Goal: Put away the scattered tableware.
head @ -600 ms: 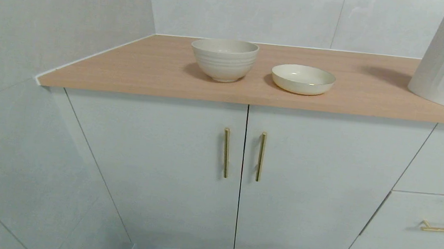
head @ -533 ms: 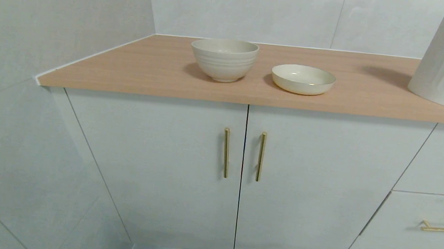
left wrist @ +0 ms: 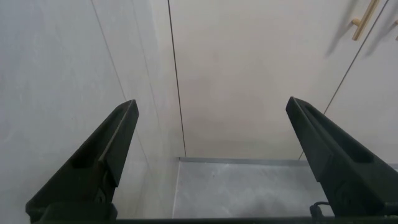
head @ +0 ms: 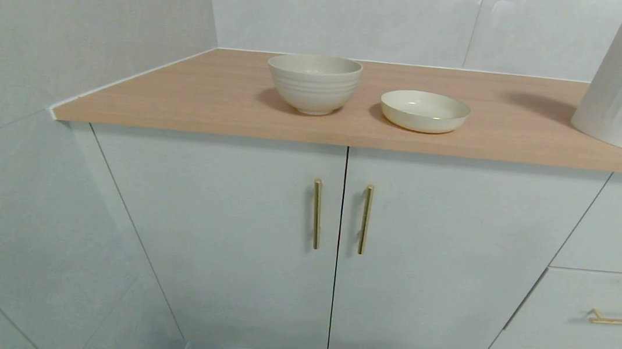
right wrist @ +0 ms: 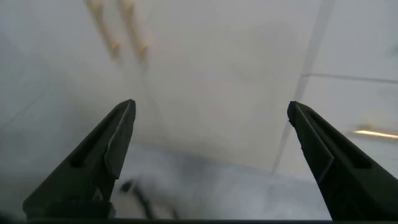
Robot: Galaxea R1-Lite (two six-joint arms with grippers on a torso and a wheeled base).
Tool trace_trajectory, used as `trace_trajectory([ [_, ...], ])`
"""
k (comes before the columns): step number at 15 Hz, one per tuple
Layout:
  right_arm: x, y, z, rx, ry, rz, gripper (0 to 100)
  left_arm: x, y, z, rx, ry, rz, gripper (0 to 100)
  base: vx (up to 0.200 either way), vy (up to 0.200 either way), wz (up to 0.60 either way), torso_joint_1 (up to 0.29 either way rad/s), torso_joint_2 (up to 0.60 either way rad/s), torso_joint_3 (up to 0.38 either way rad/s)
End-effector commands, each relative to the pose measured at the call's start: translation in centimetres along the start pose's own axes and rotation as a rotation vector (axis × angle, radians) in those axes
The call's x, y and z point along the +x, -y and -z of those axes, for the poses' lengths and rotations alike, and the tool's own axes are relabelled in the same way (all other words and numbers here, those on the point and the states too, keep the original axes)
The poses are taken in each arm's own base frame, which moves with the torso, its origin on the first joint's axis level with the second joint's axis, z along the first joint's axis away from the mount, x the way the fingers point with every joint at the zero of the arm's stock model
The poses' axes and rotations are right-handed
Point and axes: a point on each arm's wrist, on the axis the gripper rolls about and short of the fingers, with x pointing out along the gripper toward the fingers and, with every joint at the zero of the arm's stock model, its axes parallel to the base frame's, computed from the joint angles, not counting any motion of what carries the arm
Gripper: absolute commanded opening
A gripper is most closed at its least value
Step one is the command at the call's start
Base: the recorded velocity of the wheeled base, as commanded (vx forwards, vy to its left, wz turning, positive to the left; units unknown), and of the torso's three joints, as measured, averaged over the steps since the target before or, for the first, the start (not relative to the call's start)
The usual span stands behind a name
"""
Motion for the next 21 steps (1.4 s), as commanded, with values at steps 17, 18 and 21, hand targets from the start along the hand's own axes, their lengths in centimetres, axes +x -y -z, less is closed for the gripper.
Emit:
trace_trajectory([
  [17, 33.6, -8.6, -2.8, 0.186, -0.314, -0.49, 100, 0.0, 0.0, 0.0, 0.0, 0.0, -0.001, 100, 0.0, 0.0, 0.0, 0.0, 0.0, 0.0],
  [18, 33.8, -8.8, -2.6, 0.202, -0.306, -0.496, 100, 0.0, 0.0, 0.0, 0.0, 0.0, -0.001, 100, 0.0, 0.0, 0.0, 0.0, 0.0, 0.0],
  [21, 34.7, -9.6, -1.2, 0.198, -0.301, -0.492, 100, 0.0, 0.0, 0.0, 0.0, 0.0, -0.001, 100, 0.0, 0.0, 0.0, 0.0, 0.0, 0.0],
])
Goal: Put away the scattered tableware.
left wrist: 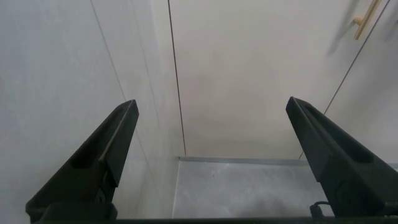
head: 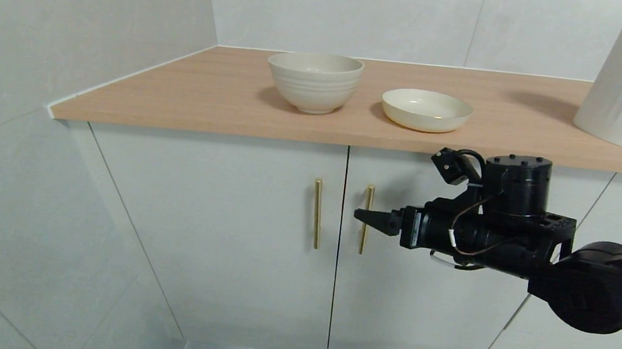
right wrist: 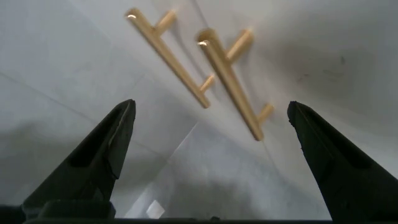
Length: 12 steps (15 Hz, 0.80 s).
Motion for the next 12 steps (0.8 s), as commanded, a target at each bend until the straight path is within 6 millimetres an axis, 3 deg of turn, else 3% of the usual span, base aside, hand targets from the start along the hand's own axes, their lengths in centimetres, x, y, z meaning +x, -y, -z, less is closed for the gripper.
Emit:
trace_trajectory([
  [1, 2.0, 0.1, 1.8, 0.0, -0.025, 0.019, 100, 0.0, 0.0, 0.0, 0.0, -0.002, -0.001, 100, 0.0, 0.0, 0.0, 0.0, 0.0, 0.0],
  [5, 4.8, -0.1, 3.8, -0.017, 0.055, 0.061, 100, 0.0, 0.0, 0.0, 0.0, 0.0, -0.001, 100, 0.0, 0.0, 0.0, 0.0, 0.0, 0.0],
  [12, 5.2, -1.0, 3.6, 0.071, 0.111, 0.009, 100, 0.0, 0.0, 0.0, 0.0, 0.0, -0.001, 100, 0.0, 0.0, 0.0, 0.0, 0.0, 0.0],
])
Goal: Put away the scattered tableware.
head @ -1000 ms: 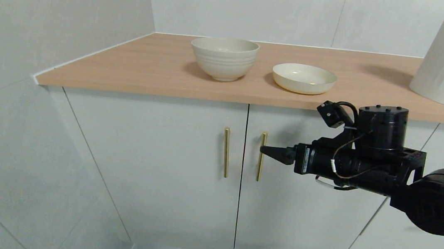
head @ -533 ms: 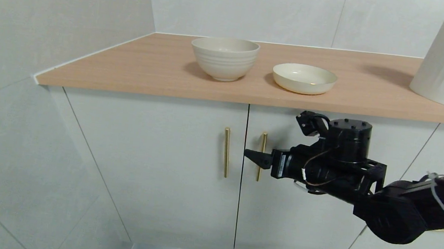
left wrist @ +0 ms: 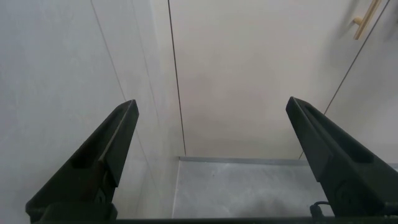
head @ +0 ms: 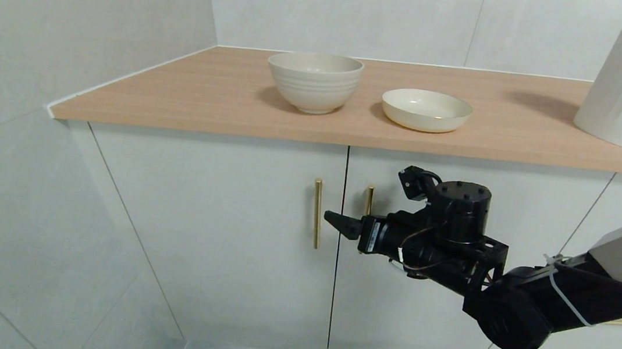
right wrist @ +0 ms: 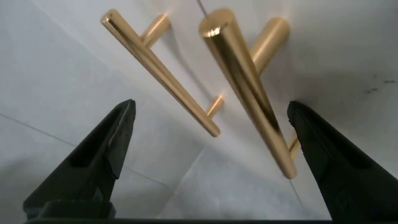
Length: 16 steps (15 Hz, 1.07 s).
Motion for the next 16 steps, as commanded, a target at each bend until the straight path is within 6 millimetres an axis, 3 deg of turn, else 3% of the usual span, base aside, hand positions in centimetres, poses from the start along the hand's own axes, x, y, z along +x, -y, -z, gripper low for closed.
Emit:
trace_trajectory([
  [1, 0.1, -0.3, 0.2, 0.011, -0.003, -0.009, 100, 0.0, 0.0, 0.0, 0.0, 0.0, -0.001, 100, 0.0, 0.0, 0.0, 0.0, 0.0, 0.0],
  [5, -0.4, -1.5, 0.7, 0.009, -0.023, -0.037, 100, 0.0, 0.0, 0.0, 0.0, 0.0, -0.001, 100, 0.0, 0.0, 0.0, 0.0, 0.0, 0.0],
  [10, -2.6, -3.7, 1.1, 0.001, -0.051, -0.084, 100, 0.0, 0.0, 0.0, 0.0, 0.0, -0.001, 100, 0.0, 0.0, 0.0, 0.0, 0.0, 0.0],
  [16, -7.9, -5.2, 2.8, -0.004, -0.139, -0.116, 100, 0.0, 0.0, 0.0, 0.0, 0.0, -0.001, 100, 0.0, 0.0, 0.0, 0.0, 0.0, 0.0],
])
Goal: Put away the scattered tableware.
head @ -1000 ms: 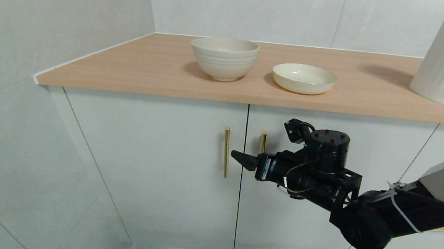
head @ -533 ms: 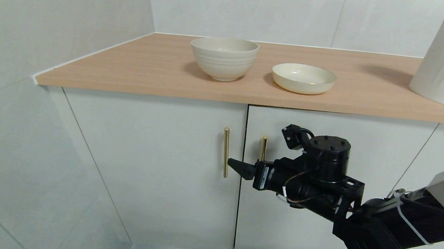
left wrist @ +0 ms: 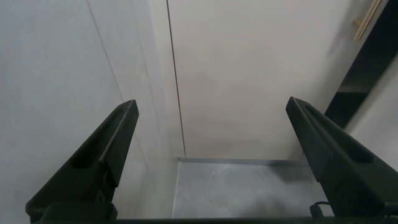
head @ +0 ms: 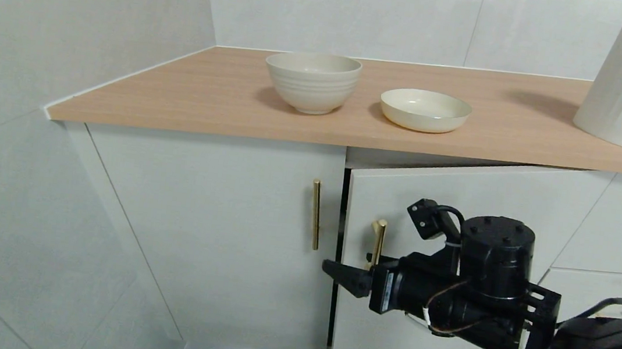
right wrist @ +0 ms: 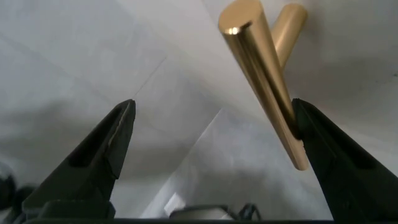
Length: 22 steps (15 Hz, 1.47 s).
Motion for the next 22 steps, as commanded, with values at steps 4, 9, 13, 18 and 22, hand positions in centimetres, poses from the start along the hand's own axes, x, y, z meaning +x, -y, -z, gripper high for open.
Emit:
trace_trajectory([
  [4, -3.6, -2.2, 0.8, -0.018, 0.01, -0.079, 100, 0.0, 0.0, 0.0, 0.001, 0.0, -0.001, 100, 0.0, 0.0, 0.0, 0.0, 0.0, 0.0],
  [9, -6.5, -3.2, 2.0, -0.026, -0.014, -0.115, 100, 0.0, 0.0, 0.0, 0.021, 0.0, -0.001, 100, 0.0, 0.0, 0.0, 0.0, 0.0, 0.0],
  [13, -7.0, -3.2, 2.4, -0.024, -0.026, -0.115, 100, -1.2, 0.2, -5.0, 0.064, 0.069, 0.114, 100, 0.0, 0.0, 0.0, 0.0, 0.0, 0.0],
  [18, -7.9, -3.4, 2.3, -0.028, -0.032, -0.16, 100, 4.9, 0.9, -14.0, 0.039, -0.15, 0.347, 100, 0.0, 0.0, 0.0, 0.0, 0.0, 0.0],
  [22, -8.0, -3.3, 2.6, -0.028, -0.041, -0.156, 100, 13.8, 4.2, -16.9, -0.025, -0.354, 0.651, 100, 0.0, 0.0, 0.0, 0.0, 0.0, 0.0],
])
